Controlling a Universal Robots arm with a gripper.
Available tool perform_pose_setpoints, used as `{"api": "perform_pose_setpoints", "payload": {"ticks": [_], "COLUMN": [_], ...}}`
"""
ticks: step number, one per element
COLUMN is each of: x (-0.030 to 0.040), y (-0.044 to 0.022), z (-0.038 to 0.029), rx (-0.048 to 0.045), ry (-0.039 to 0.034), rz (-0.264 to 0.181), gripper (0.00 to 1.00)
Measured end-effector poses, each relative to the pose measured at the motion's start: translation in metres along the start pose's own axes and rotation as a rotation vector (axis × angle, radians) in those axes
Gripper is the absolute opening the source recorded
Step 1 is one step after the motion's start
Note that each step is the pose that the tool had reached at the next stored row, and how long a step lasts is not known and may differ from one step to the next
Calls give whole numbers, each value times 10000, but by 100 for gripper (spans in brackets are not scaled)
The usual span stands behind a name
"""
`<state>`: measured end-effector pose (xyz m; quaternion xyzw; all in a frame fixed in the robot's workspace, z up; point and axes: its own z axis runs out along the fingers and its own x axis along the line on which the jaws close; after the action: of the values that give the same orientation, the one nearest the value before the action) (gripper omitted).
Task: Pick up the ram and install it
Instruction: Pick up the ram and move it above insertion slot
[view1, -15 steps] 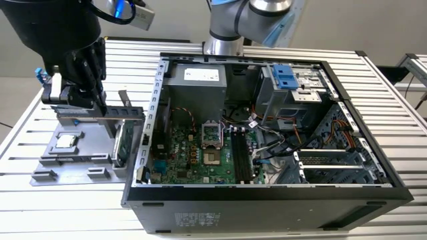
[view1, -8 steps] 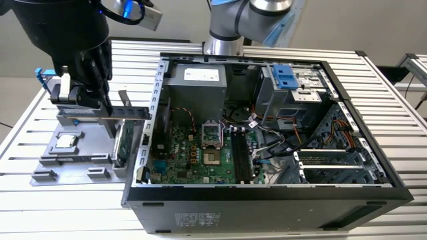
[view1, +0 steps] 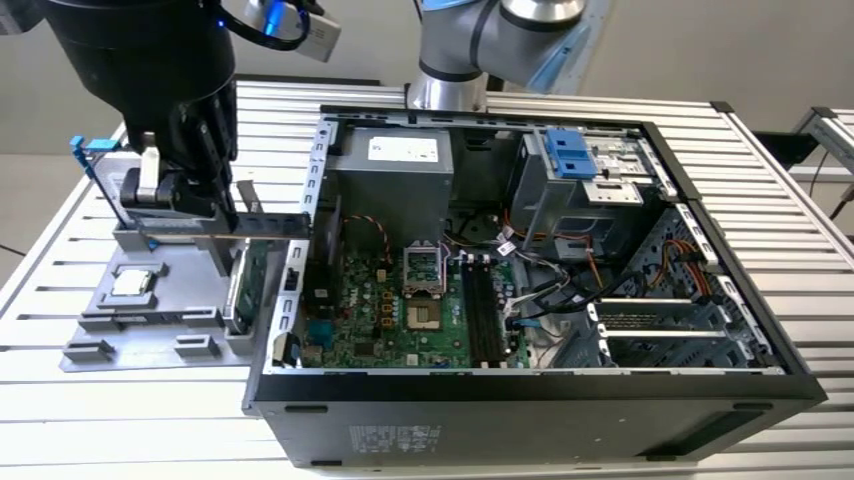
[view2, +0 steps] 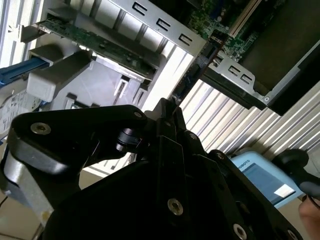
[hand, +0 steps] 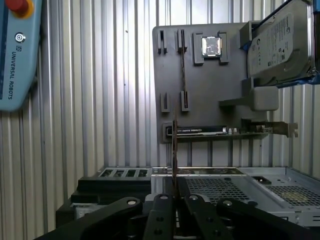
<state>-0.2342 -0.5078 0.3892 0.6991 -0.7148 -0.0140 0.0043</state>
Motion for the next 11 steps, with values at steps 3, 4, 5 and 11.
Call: {"api": "perform_pose_setpoints", "payload": {"ticks": [3,4,5,11], "x": [-1,-1,-1,-3], "y": [-37,-47,-58,-128], "z": [-2,-1,-1,-4], "rx": [-1,0,0,-1], "ry": [1,0,0,2], "rz": [0,0,0,0], "gripper": [0,0,0,0]}}
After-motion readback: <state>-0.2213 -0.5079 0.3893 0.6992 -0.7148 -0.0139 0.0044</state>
